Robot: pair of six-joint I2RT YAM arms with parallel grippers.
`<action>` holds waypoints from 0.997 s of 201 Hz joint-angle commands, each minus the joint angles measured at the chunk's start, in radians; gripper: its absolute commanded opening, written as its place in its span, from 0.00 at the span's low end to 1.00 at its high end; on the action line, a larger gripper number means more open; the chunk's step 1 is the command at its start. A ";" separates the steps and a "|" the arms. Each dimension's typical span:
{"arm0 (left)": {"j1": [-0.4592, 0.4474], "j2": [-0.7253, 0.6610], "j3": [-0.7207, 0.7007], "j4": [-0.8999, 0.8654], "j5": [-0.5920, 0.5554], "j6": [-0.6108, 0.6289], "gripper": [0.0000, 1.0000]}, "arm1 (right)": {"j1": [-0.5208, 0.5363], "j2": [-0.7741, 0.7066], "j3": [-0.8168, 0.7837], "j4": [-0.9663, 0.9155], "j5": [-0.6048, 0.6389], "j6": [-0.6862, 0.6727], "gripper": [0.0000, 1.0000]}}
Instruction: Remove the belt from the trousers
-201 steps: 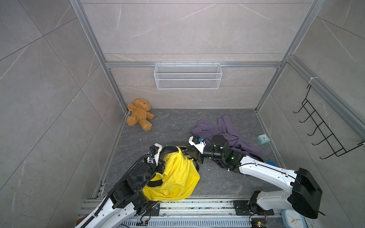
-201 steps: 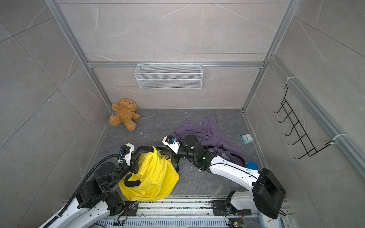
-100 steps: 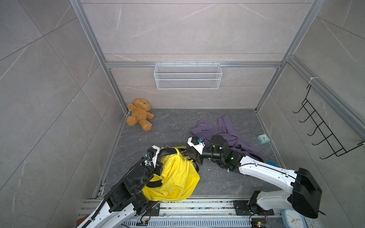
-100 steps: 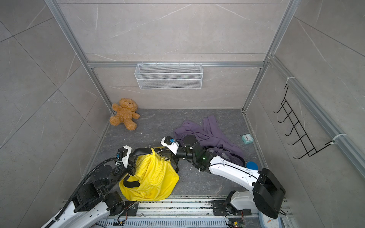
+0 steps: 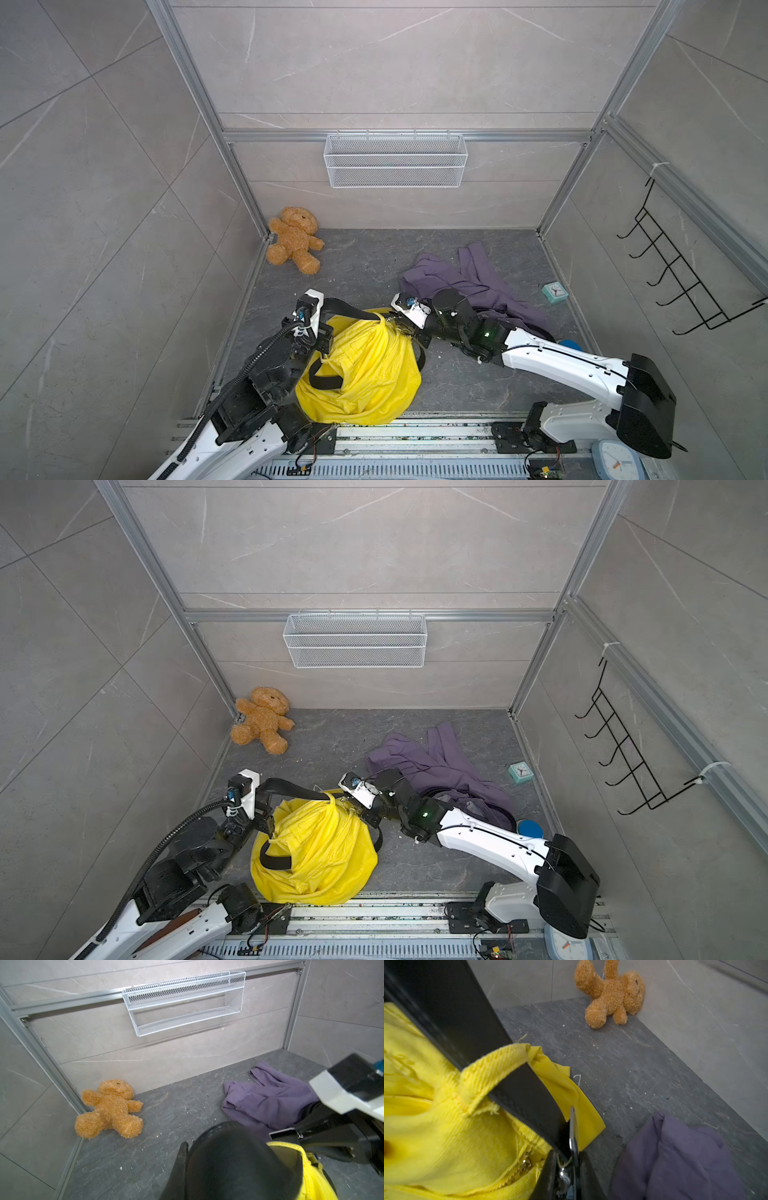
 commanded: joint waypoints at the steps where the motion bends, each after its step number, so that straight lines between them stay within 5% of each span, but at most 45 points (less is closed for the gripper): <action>1: 0.012 -0.004 0.058 0.120 -0.091 0.037 0.00 | -0.014 -0.030 0.012 -0.135 0.198 -0.019 0.00; 74: 0.011 -0.141 0.026 0.213 -0.356 0.141 0.00 | -0.052 -0.010 -0.024 -0.179 0.227 0.058 0.00; 128: 0.024 0.056 0.021 0.229 -0.425 0.170 0.00 | -0.096 0.068 0.096 -0.174 0.153 0.063 0.00; 144: 0.120 0.153 0.040 0.170 -0.352 0.094 0.00 | -0.119 0.126 0.165 -0.177 0.115 0.075 0.00; 175: 0.488 0.255 0.080 0.030 0.041 -0.158 0.00 | -0.139 0.222 0.260 -0.225 0.104 0.117 0.00; 200: 0.571 0.362 0.074 0.003 0.100 -0.226 0.00 | -0.154 0.297 0.336 -0.280 0.100 0.144 0.02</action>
